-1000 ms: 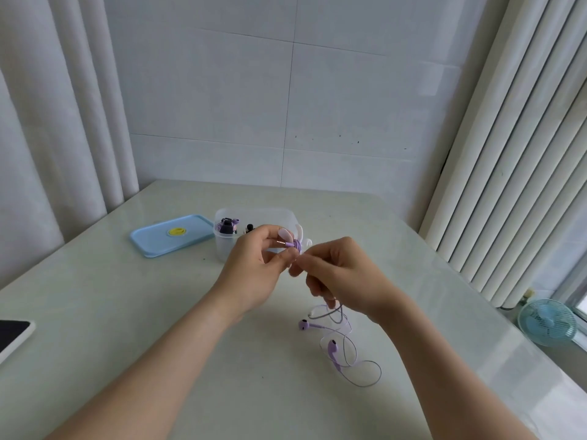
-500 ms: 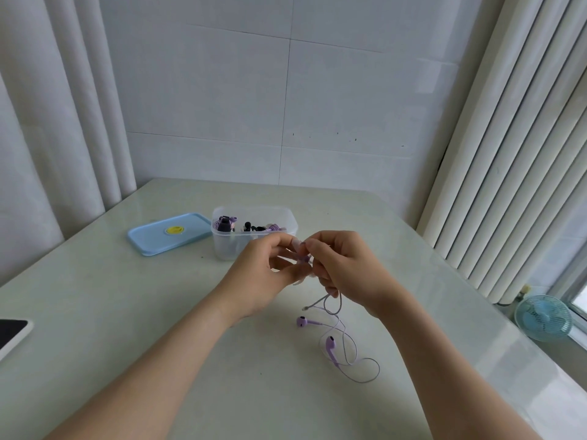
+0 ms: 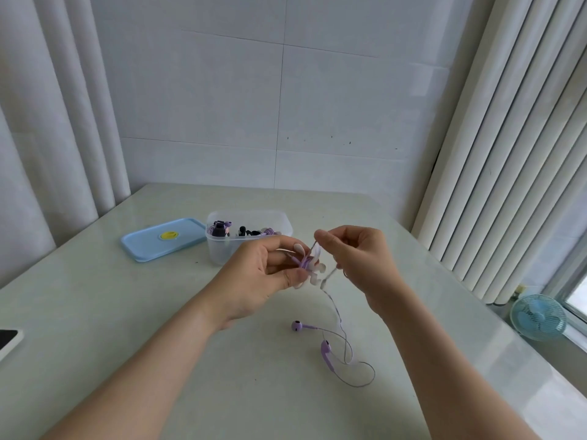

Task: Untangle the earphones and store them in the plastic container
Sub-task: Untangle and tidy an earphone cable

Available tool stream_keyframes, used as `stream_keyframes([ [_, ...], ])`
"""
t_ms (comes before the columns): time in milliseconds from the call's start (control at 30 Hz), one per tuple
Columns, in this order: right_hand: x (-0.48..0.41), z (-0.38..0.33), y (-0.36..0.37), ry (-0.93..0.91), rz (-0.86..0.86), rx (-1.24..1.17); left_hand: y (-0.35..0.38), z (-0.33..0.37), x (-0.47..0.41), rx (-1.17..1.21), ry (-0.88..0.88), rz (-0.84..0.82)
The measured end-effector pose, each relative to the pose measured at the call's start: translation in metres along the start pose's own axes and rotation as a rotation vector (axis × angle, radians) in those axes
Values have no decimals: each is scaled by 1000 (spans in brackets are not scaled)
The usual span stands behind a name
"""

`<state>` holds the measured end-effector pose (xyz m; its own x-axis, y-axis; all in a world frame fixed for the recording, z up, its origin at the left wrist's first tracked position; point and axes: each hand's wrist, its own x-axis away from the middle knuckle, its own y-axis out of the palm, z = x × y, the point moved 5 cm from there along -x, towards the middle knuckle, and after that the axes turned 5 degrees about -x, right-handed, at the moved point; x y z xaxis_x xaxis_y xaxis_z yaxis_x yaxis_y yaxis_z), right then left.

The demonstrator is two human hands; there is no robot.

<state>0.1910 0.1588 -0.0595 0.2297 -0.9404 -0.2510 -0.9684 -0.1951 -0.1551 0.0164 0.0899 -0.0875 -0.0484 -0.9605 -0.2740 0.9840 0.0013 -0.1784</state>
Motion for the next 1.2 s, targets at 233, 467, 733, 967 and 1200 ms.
stream_keyframes([
  [233,2,10,15,-8,-212,232,-11,5,-1,155,56,205],
  [467,18,7,43,-62,-498,337,-26,0,-2,178,24,465],
  [733,27,-11,46,-108,-545,190,-23,0,0,103,24,458],
  [967,13,-22,20,-121,-185,-126,-23,-9,-6,15,0,305],
  [1200,9,-13,15,-1,-120,-165,-8,-9,-7,-246,45,110],
])
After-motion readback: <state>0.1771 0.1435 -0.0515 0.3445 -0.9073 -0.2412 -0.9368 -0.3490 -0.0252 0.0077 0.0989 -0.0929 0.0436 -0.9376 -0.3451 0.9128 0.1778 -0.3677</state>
